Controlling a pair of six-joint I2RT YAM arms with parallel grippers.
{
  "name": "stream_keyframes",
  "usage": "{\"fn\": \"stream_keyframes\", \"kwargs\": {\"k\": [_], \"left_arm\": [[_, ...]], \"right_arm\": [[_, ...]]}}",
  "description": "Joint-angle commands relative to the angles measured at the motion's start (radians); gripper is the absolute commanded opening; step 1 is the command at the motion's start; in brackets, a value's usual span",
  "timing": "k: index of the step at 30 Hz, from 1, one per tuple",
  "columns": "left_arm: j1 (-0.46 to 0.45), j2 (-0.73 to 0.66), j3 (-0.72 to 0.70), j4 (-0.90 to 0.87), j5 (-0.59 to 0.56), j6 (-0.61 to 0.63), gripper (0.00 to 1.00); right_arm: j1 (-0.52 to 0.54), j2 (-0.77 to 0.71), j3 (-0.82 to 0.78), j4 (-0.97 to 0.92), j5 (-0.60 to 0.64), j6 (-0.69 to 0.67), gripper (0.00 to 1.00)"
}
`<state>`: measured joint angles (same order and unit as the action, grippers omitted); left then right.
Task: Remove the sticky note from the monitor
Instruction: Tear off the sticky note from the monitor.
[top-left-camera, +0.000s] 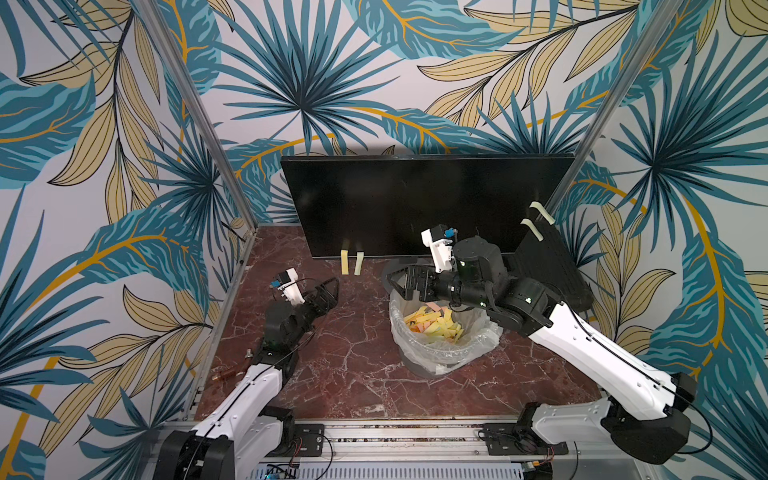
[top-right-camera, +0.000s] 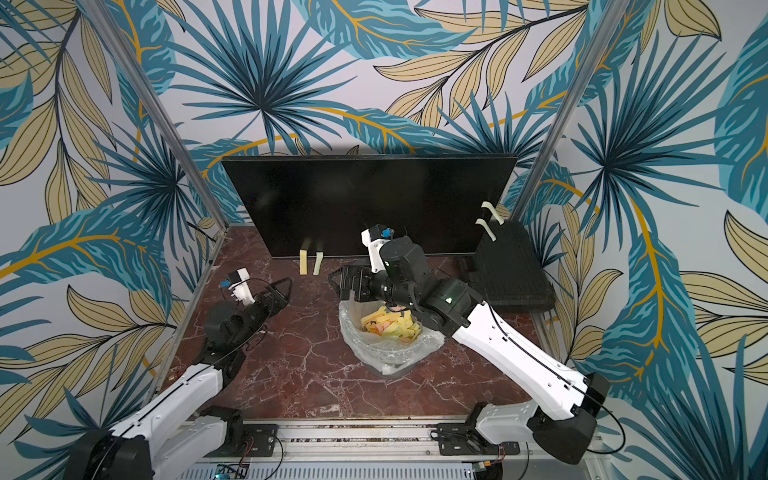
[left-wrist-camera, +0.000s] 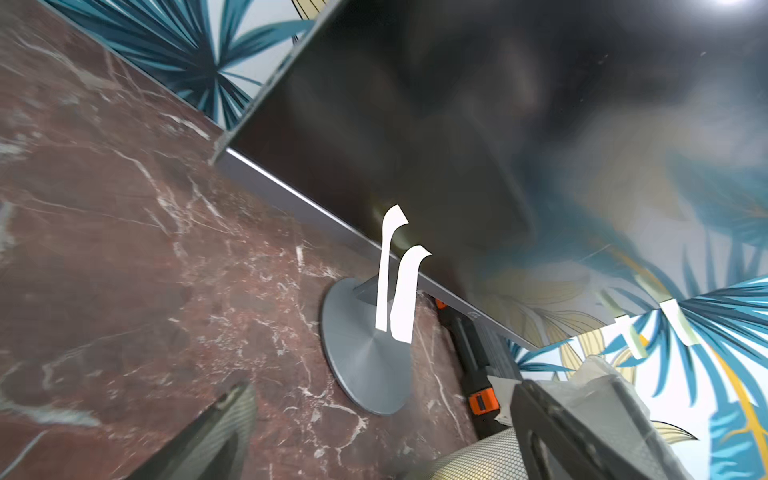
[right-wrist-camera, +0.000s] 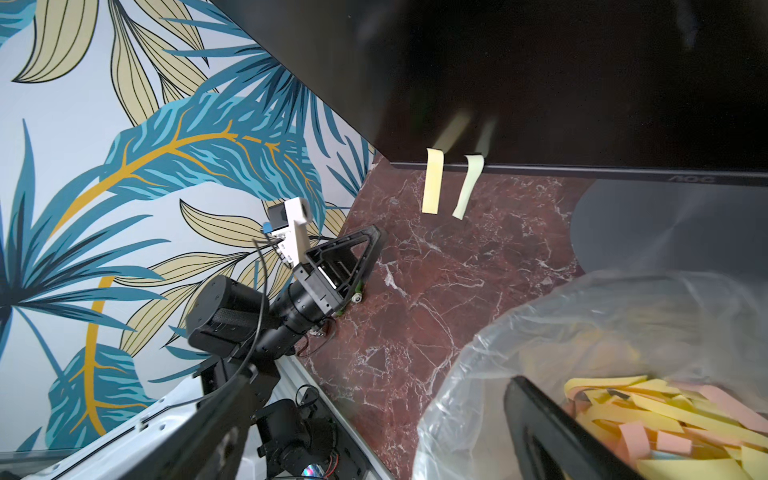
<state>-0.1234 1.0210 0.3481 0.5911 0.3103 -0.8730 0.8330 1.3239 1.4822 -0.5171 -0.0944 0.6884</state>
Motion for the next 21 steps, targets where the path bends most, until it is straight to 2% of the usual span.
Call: {"fn": "stream_keyframes", "kwargs": {"k": [1, 5, 12, 21], "left_arm": [[0.019, 0.083, 0.046, 0.154, 0.1, -0.032, 1.0], [0.022, 0.172, 0.089, 0.207, 0.136, -0.039, 0.97], [0.026, 0.309, 0.169, 0.237, 0.194, -0.052, 0.85], [0.026, 0.372, 0.192, 0.249, 0.21, -0.055, 0.79]], "right_arm": [[0.006, 0.027, 0.03, 0.051, -0.05, 0.018, 0.96], [0.012, 0.055, 0.048, 0.055, -0.052, 0.022, 0.96], [0.021, 0.072, 0.054, 0.061, -0.044, 0.027, 0.95], [0.026, 0.073, 0.053, 0.059, -0.035, 0.024, 0.95]]}}
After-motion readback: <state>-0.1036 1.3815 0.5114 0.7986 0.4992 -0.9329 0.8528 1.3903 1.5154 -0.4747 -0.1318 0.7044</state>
